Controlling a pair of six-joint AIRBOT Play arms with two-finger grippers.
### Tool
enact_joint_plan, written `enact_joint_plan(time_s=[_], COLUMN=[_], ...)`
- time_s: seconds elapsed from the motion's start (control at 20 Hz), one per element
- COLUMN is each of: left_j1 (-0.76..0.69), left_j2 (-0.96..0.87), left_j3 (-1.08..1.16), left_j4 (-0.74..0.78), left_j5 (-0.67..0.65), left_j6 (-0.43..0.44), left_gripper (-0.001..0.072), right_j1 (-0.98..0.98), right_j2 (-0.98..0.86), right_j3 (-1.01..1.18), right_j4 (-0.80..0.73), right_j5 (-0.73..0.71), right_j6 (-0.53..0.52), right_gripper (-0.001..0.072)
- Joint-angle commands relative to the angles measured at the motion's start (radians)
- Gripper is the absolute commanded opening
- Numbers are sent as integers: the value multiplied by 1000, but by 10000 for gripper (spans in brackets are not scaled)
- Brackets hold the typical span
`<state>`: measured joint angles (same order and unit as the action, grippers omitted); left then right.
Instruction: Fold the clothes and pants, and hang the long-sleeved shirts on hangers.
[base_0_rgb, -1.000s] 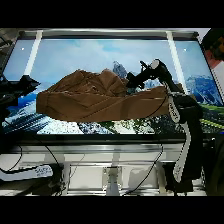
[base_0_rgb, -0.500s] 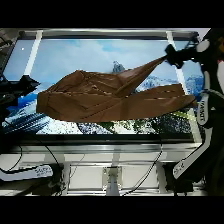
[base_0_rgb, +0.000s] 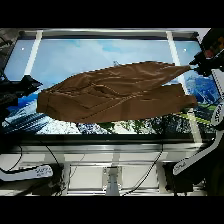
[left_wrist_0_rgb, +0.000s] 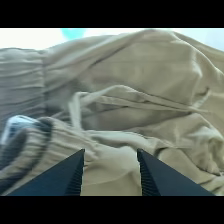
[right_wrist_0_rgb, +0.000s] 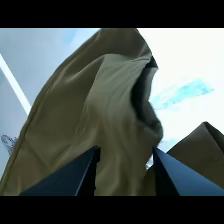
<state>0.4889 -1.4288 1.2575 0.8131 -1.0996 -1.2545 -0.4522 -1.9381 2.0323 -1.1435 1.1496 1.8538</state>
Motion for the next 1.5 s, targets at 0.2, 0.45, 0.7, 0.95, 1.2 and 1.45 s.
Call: enact_joint_plan(time_s=[0.2,0.45,0.7,0.95,1.2,1.45], left_j1=[-64,-63,-63,-41,-47,-47], left_j2=[-1,4,90,242,248,247], left_j3=[0,0,-82,-292,-307,-307], left_j4=[-13,27,272,332,308,294], left_j5=[-5,-24,-94,-140,-182,-181], left_j6=[-2,-4,-63,-39,-39,-39], left_gripper=[307,16,16,17,18,18], right_j1=[-17,-19,-37,-91,-93,-89], right_j2=[0,4,68,233,258,204], right_j3=[-5,-5,-83,-263,-302,-305], right_j4=[-24,-40,-50,-128,-196,-218], right_j5=[60,194,289,322,408,414], right_j6=[-112,-176,-236,-184,-55,150], right_gripper=[385,10,9,12,632,632])
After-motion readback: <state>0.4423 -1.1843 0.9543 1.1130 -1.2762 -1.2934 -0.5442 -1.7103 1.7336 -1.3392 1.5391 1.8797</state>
